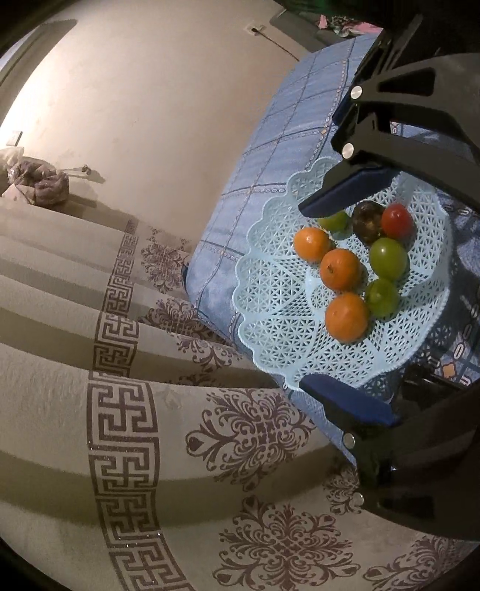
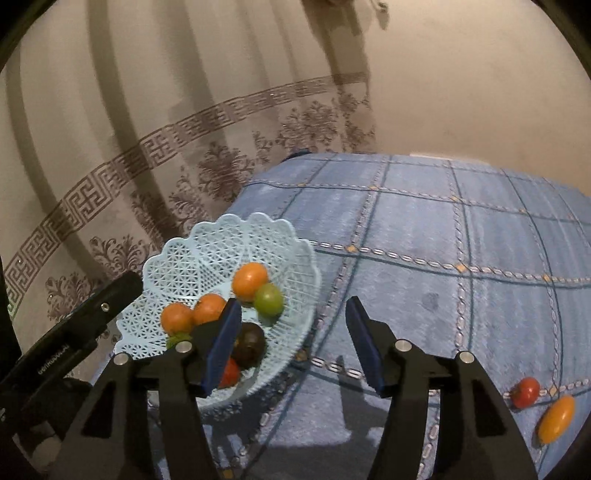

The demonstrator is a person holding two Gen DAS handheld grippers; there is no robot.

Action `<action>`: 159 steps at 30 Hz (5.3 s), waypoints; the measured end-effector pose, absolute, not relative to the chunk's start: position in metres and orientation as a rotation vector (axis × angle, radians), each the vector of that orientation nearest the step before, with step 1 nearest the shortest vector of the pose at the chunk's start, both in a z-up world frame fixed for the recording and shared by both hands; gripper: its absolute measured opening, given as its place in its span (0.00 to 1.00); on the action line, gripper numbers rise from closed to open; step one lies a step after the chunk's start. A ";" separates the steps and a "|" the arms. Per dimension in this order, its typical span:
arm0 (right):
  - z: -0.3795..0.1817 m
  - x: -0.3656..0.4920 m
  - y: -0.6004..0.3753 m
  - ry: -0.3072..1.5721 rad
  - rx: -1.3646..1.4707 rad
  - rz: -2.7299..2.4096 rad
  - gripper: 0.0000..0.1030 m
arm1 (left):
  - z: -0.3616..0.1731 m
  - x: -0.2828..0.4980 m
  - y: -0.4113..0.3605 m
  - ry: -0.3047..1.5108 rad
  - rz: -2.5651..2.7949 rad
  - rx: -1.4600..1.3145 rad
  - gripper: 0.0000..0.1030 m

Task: Organize fruits
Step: 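Carry the red tomato into the basket with the left tool while the right tool drops the green tomato there, then move both tools back toward the last tomatoes, then grasp the yellow-orange tomato with the right tool, then grasp the red tomato with the left tool while the right tool holds the yellow-orange tomato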

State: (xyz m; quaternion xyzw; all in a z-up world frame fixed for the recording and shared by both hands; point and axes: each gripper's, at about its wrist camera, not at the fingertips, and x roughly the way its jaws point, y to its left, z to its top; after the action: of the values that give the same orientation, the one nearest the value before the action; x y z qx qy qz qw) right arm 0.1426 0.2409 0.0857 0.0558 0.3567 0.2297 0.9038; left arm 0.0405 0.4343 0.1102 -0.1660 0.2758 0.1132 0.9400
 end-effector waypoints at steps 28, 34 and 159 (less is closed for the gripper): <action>0.075 0.125 0.169 0.756 0.179 0.329 0.57 | 0.119 0.035 0.390 0.550 0.139 -0.257 0.94; 0.070 0.121 0.151 0.754 0.163 0.281 0.57 | 0.124 0.038 0.368 0.546 0.099 -0.207 0.97; 0.024 0.102 -0.002 0.787 0.223 0.026 0.39 | 0.069 0.095 0.168 0.721 -0.306 0.069 0.27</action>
State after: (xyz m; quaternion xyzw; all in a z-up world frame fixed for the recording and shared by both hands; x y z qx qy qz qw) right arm 0.1020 -0.0017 0.0244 0.1083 0.3825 0.0128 0.9175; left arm 0.0945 0.1681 0.0685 0.0336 0.3515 -0.1489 0.9237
